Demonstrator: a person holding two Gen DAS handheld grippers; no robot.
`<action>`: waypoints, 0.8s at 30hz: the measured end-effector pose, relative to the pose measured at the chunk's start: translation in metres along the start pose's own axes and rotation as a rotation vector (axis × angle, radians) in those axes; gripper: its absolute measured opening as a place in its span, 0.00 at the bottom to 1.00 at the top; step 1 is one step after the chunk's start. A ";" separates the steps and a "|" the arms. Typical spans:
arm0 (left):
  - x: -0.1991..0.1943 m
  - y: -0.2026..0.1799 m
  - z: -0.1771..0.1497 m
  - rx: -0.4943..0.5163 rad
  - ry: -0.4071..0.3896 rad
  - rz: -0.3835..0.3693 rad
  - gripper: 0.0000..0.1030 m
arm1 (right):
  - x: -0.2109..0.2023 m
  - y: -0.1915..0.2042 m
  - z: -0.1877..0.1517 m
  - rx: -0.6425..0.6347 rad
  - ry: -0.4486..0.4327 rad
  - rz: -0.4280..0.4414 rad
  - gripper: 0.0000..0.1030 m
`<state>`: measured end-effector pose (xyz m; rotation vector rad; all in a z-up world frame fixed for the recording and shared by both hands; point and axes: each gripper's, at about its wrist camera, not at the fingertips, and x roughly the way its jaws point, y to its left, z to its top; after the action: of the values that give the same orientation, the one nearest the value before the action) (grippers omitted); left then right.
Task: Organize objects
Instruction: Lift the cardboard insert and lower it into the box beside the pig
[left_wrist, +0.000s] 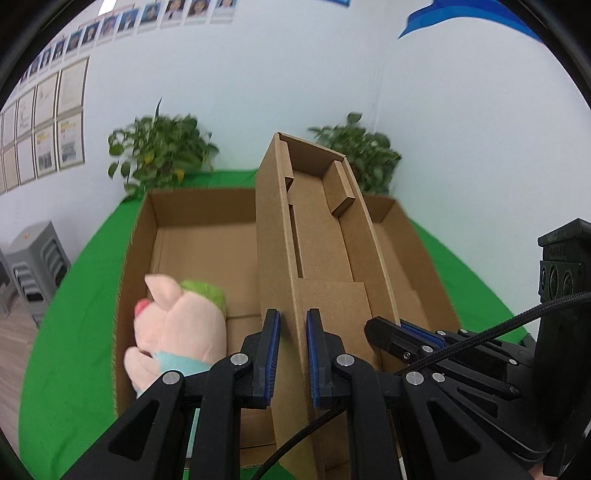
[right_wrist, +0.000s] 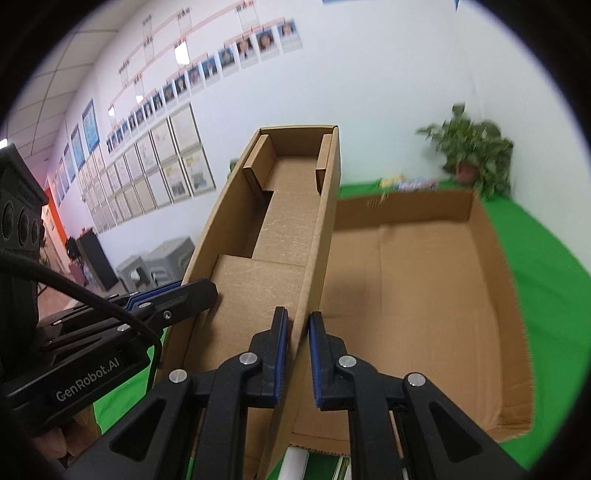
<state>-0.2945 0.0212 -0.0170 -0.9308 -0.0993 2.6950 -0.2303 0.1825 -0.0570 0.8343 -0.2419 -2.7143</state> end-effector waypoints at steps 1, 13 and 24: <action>0.011 0.006 -0.005 -0.011 0.020 0.002 0.10 | 0.008 -0.003 -0.002 0.004 0.018 0.002 0.10; 0.124 0.049 -0.037 -0.056 0.208 0.091 0.09 | 0.076 -0.014 -0.027 0.041 0.172 -0.032 0.10; 0.090 0.040 -0.037 -0.018 0.133 0.128 0.16 | 0.078 -0.005 -0.029 0.086 0.164 -0.060 0.10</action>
<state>-0.3496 0.0079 -0.1058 -1.1556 -0.0378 2.7424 -0.2763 0.1598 -0.1227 1.0995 -0.3041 -2.6873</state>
